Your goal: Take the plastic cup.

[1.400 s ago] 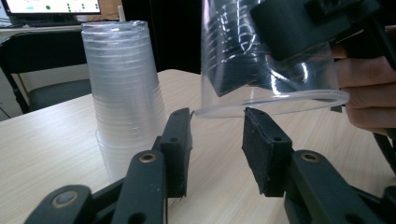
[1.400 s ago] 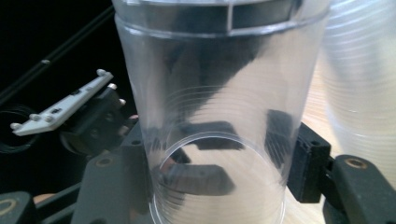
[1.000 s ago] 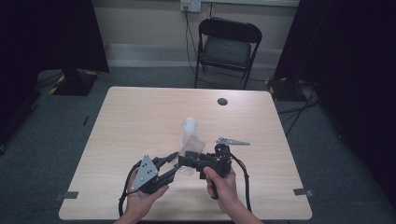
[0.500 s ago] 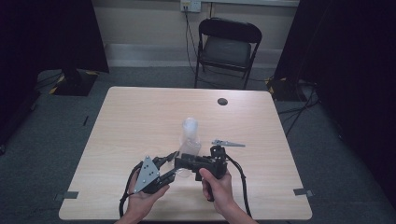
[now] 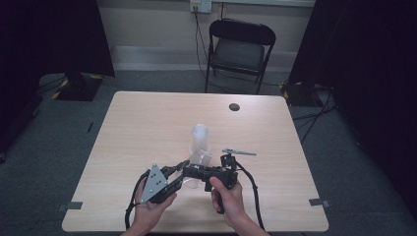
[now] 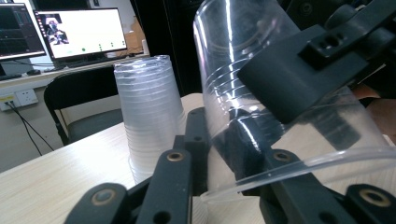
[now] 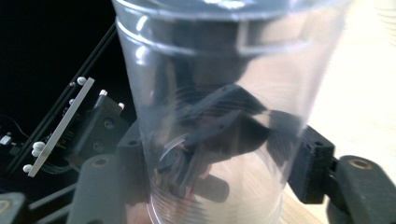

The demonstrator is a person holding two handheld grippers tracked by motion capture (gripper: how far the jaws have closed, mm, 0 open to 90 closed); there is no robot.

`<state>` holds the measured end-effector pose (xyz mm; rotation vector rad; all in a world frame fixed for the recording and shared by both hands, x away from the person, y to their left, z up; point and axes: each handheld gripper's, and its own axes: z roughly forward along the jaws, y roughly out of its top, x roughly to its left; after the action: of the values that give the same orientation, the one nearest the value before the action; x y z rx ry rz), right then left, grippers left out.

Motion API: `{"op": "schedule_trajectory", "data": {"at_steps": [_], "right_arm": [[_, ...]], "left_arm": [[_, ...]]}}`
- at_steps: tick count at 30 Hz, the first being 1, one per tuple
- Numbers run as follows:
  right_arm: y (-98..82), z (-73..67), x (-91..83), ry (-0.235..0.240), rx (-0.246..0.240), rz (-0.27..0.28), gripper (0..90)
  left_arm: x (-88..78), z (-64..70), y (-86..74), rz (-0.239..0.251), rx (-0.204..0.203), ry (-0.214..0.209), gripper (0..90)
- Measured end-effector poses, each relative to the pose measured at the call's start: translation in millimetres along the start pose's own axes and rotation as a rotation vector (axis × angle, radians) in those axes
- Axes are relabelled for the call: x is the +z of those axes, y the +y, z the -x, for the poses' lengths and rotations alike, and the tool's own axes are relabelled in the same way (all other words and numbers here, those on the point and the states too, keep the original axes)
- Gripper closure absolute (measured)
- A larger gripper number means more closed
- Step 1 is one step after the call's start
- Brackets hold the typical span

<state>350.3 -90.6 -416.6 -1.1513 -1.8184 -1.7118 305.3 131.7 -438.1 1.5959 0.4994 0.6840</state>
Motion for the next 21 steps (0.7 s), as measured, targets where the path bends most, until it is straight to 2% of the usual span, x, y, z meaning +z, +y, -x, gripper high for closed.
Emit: {"op": "schedule_trajectory", "data": {"at_steps": [5,8,11,15,21], "right_arm": [[-0.1,-3.0,2.1,-0.02,-0.046,0.0,26.9],[0.1,-2.3,2.7,-0.026,-0.052,-0.006,23.7],[1.2,-2.4,1.2,-0.05,-0.066,0.004,20.7],[3.0,-2.9,-1.7,-0.058,-0.083,0.014,19.0],[5.8,-3.2,-6.1,-0.072,-0.106,0.028,17.7]], "left_arm": [[0.2,-0.3,-0.5,0.006,-0.014,-0.006,82.4],[0.0,-1.1,-0.8,0.004,-0.014,-0.009,83.4],[-0.5,-2.8,-1.1,0.011,-0.044,-0.008,84.4],[-0.7,-4.9,-1.7,0.012,-0.071,-0.013,85.3],[-2.4,-8.1,-1.7,0.003,-0.081,-0.007,86.9]]}}
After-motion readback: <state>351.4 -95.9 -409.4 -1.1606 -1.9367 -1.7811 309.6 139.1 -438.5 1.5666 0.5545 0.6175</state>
